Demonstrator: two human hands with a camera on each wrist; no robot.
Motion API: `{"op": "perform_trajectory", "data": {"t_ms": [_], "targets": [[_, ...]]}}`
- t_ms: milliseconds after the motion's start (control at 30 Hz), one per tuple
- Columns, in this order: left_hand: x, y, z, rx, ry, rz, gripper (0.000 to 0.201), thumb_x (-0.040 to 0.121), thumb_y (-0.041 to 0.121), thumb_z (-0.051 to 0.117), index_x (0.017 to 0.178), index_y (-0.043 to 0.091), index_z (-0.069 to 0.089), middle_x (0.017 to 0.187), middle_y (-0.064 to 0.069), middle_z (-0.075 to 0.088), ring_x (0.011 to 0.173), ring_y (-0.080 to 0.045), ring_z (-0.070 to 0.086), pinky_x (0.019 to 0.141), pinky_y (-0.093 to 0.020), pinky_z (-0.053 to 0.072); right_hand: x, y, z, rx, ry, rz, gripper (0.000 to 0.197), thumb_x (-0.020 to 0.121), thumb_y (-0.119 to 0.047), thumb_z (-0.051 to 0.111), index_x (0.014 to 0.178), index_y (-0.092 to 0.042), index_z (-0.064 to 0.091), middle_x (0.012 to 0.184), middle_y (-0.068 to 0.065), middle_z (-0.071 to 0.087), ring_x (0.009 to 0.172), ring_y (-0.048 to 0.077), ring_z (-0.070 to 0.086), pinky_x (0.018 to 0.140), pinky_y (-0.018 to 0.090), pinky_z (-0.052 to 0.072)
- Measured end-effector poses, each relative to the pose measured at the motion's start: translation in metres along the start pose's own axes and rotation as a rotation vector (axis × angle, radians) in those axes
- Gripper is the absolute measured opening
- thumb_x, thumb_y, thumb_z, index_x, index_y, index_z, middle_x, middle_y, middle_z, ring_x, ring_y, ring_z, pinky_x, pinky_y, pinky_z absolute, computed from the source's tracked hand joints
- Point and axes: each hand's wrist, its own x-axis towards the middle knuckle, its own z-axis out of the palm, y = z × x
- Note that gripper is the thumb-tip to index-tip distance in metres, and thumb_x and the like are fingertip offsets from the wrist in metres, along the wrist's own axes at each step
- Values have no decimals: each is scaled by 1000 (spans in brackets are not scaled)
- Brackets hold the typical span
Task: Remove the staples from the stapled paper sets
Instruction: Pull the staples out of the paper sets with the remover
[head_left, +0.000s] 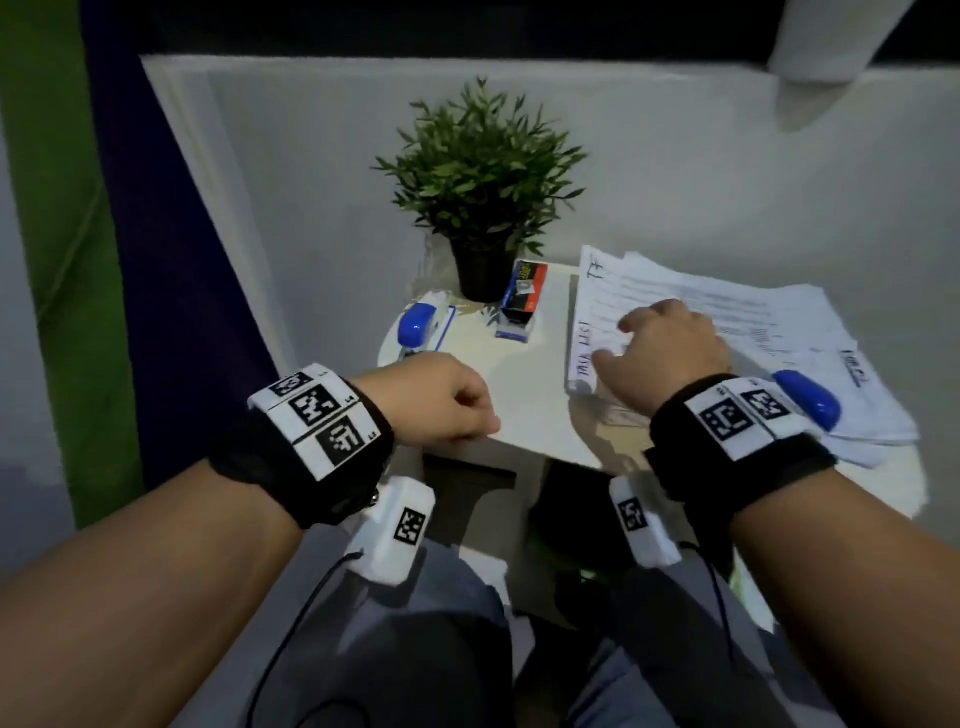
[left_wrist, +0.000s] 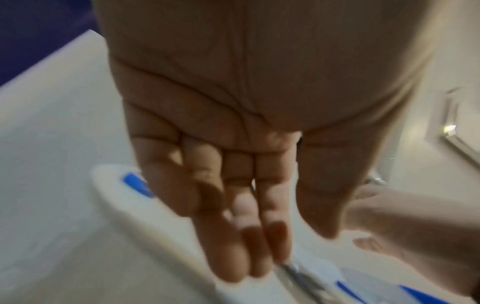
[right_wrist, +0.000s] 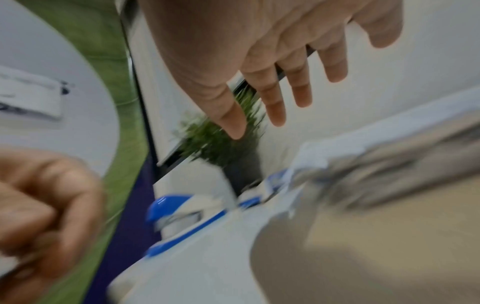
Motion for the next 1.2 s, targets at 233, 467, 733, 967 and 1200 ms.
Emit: {"op": "perform_trajectory", "data": {"t_ms": [233,467,733,967,1200], "targets": [[38,95,12,-530,86,2,13,89,13,62,100,8,59,82,-6,62,66,-15,61,65,-23,55,-7,119,-30,-164,-182,198,44,86,-46,59,112,-12,50,119,14,55,108,32,54,86,36,43],[81,122,10,169,114,-284,26,96,28,51,98,2,55,93,-13,58,81,-25,53,56,-24,41,-22,138,-7,12,-180,158,28,82,-29,63,87,-21,36,76,0,51,72,24,53,65,30,38],[113,113,20,48,282,-304,38,89,36,57,60,12,53,60,-3,59,58,-19,58,50,-23,42,-33,138,-7,73,-166,148,34,88,-43,55,99,-17,36,90,2,54,75,22,52,65,30,40],[117,120,22,-178,323,-254,21,89,15,56,103,2,65,109,-15,65,100,-31,61,77,-32,46,-30,147,-16,238,-221,214,30,96,-40,43,101,-12,36,94,6,52,84,26,50,71,32,38],[101,112,36,-598,287,-181,28,59,6,56,87,1,52,84,-18,62,76,-29,57,69,-36,46,-34,181,-22,826,-14,362,29,93,-32,53,96,-4,50,95,10,56,82,28,57,72,38,52]]}}
